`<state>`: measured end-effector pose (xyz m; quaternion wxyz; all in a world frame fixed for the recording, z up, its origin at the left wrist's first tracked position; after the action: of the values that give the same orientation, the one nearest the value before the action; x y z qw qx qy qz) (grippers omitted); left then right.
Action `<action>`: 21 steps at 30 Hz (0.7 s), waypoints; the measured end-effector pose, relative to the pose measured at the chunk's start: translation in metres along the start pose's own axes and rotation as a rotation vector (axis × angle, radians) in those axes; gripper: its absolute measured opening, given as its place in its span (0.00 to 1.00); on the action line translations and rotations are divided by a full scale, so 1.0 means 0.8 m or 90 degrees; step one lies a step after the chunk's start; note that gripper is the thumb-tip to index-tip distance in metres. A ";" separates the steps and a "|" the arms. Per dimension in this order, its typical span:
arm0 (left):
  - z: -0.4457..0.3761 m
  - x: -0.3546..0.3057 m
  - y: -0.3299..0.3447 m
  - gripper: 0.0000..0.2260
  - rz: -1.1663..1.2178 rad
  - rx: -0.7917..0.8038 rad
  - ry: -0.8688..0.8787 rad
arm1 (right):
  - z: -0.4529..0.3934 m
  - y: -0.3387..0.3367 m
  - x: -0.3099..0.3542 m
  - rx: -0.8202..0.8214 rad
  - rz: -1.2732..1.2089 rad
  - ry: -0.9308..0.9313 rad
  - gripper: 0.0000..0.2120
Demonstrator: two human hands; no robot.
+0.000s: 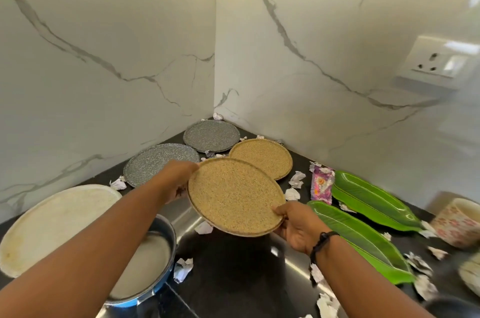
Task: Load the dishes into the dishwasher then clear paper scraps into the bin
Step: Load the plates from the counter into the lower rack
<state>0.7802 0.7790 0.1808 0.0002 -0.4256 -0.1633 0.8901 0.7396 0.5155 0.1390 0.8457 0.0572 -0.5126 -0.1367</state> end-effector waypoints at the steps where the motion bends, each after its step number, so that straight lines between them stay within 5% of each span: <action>1: 0.012 -0.005 0.002 0.09 0.011 0.009 0.011 | 0.015 -0.005 0.007 -0.002 0.002 -0.017 0.12; 8: 0.071 -0.019 0.099 0.09 0.077 0.156 0.031 | 0.122 -0.085 0.037 -0.149 -0.015 -0.167 0.13; 21: 0.316 0.083 0.403 0.07 -0.123 0.548 -0.001 | 0.404 -0.393 -0.057 -0.489 -0.140 -0.253 0.12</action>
<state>0.5913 0.4094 0.1845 0.2609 -0.3688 0.1836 0.8731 0.3802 0.2423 0.1770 0.6715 -0.2343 -0.5679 -0.4144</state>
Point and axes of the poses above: each hand's wrist, its own z-axis away from the middle knuckle, its own y-axis out of the palm, x = y × z, the point moved 4 cm from there along -z, towards the middle knuckle, and after that the axes turned 13 degrees about -y, right-handed, at the moved point
